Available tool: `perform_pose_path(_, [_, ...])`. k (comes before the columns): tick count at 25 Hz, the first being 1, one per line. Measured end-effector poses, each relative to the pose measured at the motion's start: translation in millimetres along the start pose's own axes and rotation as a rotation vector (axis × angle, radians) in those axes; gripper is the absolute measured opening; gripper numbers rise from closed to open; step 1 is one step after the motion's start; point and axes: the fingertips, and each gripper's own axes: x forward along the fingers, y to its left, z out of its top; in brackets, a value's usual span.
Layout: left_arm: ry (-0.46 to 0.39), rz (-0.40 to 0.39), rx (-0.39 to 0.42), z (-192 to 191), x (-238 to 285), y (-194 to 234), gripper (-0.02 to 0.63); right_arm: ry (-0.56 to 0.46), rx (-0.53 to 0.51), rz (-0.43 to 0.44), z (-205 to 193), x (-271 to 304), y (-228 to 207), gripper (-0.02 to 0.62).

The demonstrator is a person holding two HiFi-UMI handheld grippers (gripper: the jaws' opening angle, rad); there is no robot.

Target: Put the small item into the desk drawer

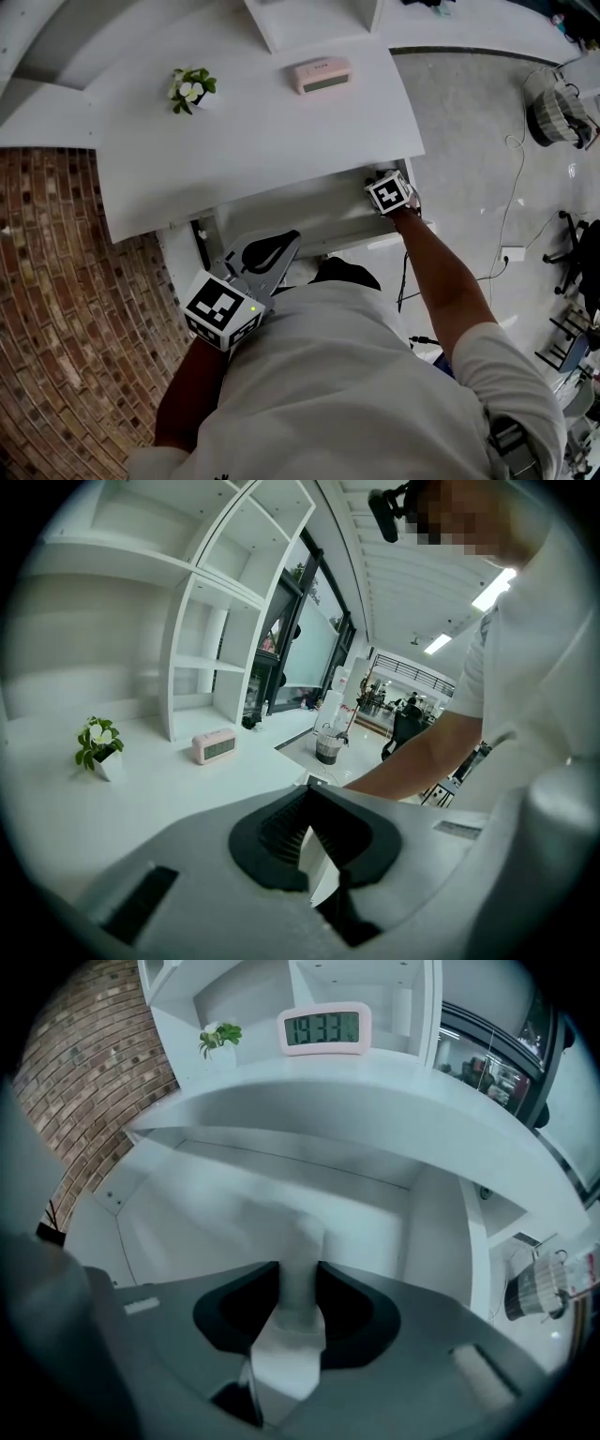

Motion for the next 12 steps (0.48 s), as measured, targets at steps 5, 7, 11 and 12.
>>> perform_pose_path(5, [-0.004, -0.002, -0.002, 0.5, 0.8, -0.2, 0.006, 0.004, 0.005, 0.019, -1.2, 1.4, 2.1, 0.173])
perform_pose_path(7, [-0.006, -0.003, -0.002, 0.2, 0.6, -0.9, 0.006, 0.006, 0.017, 0.03, -2.9, 0.4, 5.0, 0.181])
perform_pose_path(11, [-0.009, -0.011, 0.002, 0.0, -0.8, -3.2, 0.006, 0.0, 0.048, 0.054, -3.7, -4.1, 9.7, 0.182])
perform_pose_path(12, [-0.01, -0.012, 0.002, -0.2, -1.7, -3.7, 0.006, -0.006, 0.047, 0.054, -2.1, -6.1, 10.0, 0.181])
